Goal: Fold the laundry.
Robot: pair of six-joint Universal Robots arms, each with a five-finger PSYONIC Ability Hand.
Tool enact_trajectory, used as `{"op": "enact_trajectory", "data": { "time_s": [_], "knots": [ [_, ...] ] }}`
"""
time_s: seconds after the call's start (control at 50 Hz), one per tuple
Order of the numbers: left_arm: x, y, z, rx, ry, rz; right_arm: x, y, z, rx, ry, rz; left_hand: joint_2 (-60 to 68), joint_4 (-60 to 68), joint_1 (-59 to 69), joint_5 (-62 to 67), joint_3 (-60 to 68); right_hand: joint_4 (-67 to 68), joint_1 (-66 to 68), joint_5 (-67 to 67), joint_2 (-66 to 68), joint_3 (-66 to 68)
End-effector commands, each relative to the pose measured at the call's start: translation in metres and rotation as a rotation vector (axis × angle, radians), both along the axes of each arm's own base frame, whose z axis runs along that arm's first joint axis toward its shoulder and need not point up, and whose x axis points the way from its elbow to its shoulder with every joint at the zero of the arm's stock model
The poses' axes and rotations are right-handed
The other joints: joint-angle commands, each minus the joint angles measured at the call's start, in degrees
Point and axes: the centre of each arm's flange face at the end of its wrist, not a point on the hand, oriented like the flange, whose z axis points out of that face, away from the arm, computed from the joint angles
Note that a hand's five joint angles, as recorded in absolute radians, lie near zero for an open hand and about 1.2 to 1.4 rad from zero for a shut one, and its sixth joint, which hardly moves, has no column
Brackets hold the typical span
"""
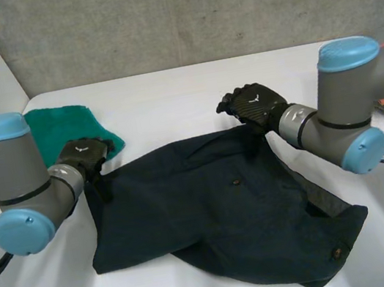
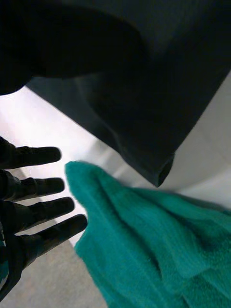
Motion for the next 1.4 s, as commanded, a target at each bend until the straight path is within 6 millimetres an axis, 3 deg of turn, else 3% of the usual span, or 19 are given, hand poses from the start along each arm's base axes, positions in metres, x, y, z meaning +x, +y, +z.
{"op": "enact_trajectory", "data": {
  "time_s": [0.02, 0.12, 0.18, 0.22, 0.36, 0.44, 0.52, 0.62, 0.64, 0.72, 0.78, 0.86, 0.98, 1.08, 1.1, 1.2, 1.24, 1.34, 1.4],
  "knots": [
    [-0.005, -0.011, -0.019, -0.015, -0.097, -0.042, 0.006, -0.016, -0.026, 0.021, -0.01, -0.031, 23.7, 23.8, 23.6, 23.5, 23.8, 15.1, 17.2, 14.4, 15.5, 15.1],
    [-0.007, -0.013, -0.017, -0.035, -0.103, -0.05, 0.009, -0.023, -0.039, 0.025, -0.011, -0.033, 49.3, 49.4, 49.2, 49.1, 49.4, 33.1, 35.2, 32.4, 33.4, 33.1],
    [-0.011, -0.017, -0.012, -0.073, -0.092, -0.055, 0.011, -0.027, -0.047, 0.023, -0.011, -0.041, 64.3, 64.3, 64.1, 64.0, 64.4, 57.3, 59.4, 56.6, 57.7, 57.3],
    [-0.013, -0.019, -0.01, -0.099, -0.086, -0.058, 0.01, -0.034, -0.049, 0.009, -0.012, -0.072, 64.3, 64.4, 64.1, 64.1, 64.4, 65.7, 67.8, 65.0, 66.0, 65.7],
    [-0.026, -0.043, 0.016, -0.306, -0.039, -0.041, 0.009, -0.053, -0.028, -0.1, -0.047, -0.171, 64.3, 64.4, 64.1, 64.1, 64.4, 65.7, 67.8, 65.0, 66.1, 65.7],
    [-0.028, -0.067, 0.057, -0.506, 0.008, 0.058, 0.011, -0.073, 0.017, -0.296, -0.146, -0.236, 64.3, 64.4, 64.1, 64.1, 64.4, 65.7, 67.8, 65.0, 66.1, 65.7],
    [-0.046, -0.071, 0.115, -0.728, 0.109, 0.086, 0.009, -0.081, 0.087, -0.527, -0.288, -0.279, 64.3, 64.4, 64.1, 64.1, 64.4, 65.7, 67.8, 65.0, 66.1, 65.7],
    [-0.061, -0.05, 0.194, -1.009, 0.262, 0.077, 0.002, -0.065, 0.189, -0.795, -0.513, -0.269, 64.3, 64.4, 64.1, 64.1, 64.4, 65.7, 67.8, 65.0, 66.1, 65.7],
    [-0.063, -0.039, 0.22, -1.093, 0.311, 0.076, 0.0, -0.062, 0.201, -0.82, -0.533, -0.263, 64.3, 64.4, 64.1, 64.1, 64.4, 65.7, 67.8, 65.0, 66.1, 65.7],
    [-0.06, -0.012, 0.269, -1.238, 0.398, 0.08, -0.007, -0.044, 0.244, -0.907, -0.591, -0.25, 64.3, 64.4, 64.1, 64.1, 64.4, 65.7, 67.8, 65.0, 66.1, 65.7],
    [-0.058, -0.002, 0.279, -1.263, 0.414, 0.078, -0.01, -0.034, 0.255, -0.916, -0.591, -0.234, 64.3, 64.4, 64.1, 64.1, 64.4, 65.7, 67.8, 65.0, 66.1, 65.7],
    [-0.058, 0.001, 0.266, -1.224, 0.398, 0.072, -0.01, -0.028, 0.244, -0.873, -0.557, -0.208, 64.3, 64.4, 64.1, 64.1, 64.4, 65.7, 67.8, 65.0, 66.1, 65.7],
    [-0.064, -0.001, 0.205, -1.073, 0.32, 0.038, -0.011, -0.026, 0.196, -0.741, -0.471, -0.212, 64.3, 64.4, 64.1, 64.1, 64.4, 65.7, 67.8, 65.0, 66.1, 65.7],
    [-0.072, -0.001, 0.132, -0.89, 0.232, -0.003, -0.011, -0.017, 0.121, -0.55, -0.353, -0.201, 64.3, 64.4, 64.1, 64.1, 64.4, 65.7, 67.8, 65.0, 66.1, 65.7],
    [-0.076, 0.002, 0.102, -0.819, 0.198, -0.019, -0.011, -0.015, 0.11, -0.523, -0.334, -0.198, 64.3, 64.4, 64.1, 64.1, 64.4, 65.7, 67.8, 65.0, 66.1, 65.7],
    [-0.077, 0.022, 0.029, -0.608, 0.047, -0.07, -0.01, -0.004, 0.038, -0.369, -0.208, -0.145, 64.3, 64.4, 64.1, 64.1, 64.4, 65.7, 67.8, 65.0, 66.1, 65.7],
    [-0.075, 0.03, 0.015, -0.555, -0.018, -0.088, -0.012, 0.005, 0.012, -0.309, -0.122, -0.124, 64.3, 64.4, 64.1, 64.1, 64.4, 65.7, 67.8, 65.0, 66.1, 65.7],
    [-0.057, 0.061, -0.015, -0.393, -0.204, -0.089, -0.022, 0.026, -0.01, -0.185, 0.057, -0.098, 64.3, 64.4, 64.1, 64.1, 64.4, 65.7, 67.8, 65.0, 66.1, 65.7],
    [-0.05, 0.074, -0.008, -0.374, -0.228, -0.08, -0.031, 0.042, -0.014, -0.11, 0.156, -0.074, 64.3, 64.4, 64.1, 64.1, 64.4, 65.7, 67.8, 65.0, 66.1, 65.7]
  ]
}}
